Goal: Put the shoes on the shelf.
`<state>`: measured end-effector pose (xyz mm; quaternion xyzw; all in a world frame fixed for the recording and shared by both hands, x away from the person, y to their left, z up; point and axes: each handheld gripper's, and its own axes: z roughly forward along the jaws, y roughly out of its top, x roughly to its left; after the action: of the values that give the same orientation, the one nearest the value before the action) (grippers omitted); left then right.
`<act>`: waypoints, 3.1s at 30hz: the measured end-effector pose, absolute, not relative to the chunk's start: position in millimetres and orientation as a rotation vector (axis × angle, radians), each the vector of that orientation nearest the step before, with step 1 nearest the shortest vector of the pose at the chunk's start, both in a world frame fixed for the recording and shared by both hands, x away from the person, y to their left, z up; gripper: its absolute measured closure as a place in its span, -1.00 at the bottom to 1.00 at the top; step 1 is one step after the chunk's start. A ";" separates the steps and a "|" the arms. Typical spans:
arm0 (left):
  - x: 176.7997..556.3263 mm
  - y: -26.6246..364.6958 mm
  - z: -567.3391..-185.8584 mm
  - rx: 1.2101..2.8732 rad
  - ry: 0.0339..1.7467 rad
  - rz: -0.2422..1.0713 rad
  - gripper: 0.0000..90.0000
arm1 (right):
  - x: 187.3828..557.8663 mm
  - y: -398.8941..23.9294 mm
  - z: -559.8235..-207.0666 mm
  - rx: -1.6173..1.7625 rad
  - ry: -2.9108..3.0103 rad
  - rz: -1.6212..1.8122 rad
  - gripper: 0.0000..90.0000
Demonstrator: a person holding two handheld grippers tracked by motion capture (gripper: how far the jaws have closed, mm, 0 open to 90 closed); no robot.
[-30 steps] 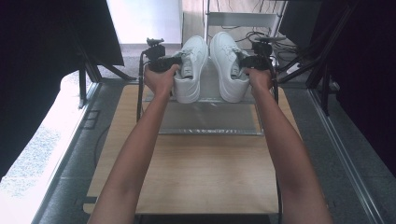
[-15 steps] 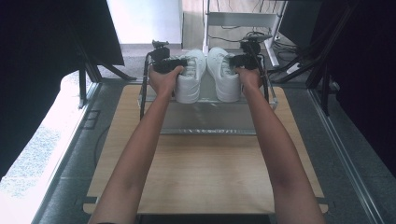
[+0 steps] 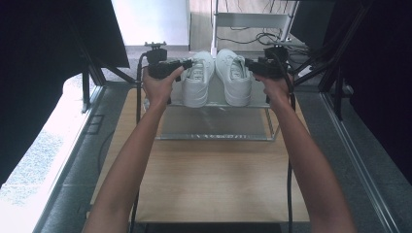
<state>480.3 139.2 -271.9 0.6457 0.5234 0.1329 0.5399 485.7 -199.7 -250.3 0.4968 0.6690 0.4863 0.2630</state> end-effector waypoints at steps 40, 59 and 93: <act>442.0 143.8 -335.0 1.601 1.278 0.186 0.98 | 460.3 -206.0 -322.2 1.235 2.074 1.194 1.00; 433.9 134.9 -339.5 1.591 1.221 0.183 0.56 | 445.8 -205.6 -323.7 1.210 2.061 1.298 0.66; 294.5 153.3 -423.7 1.715 1.040 0.210 -0.09 | 312.5 -246.7 -419.4 1.119 2.061 1.461 0.09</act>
<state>294.5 153.3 -423.7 0.7194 0.4363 0.0879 0.5333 312.5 -246.7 -419.4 0.3977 0.7326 0.5192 0.1883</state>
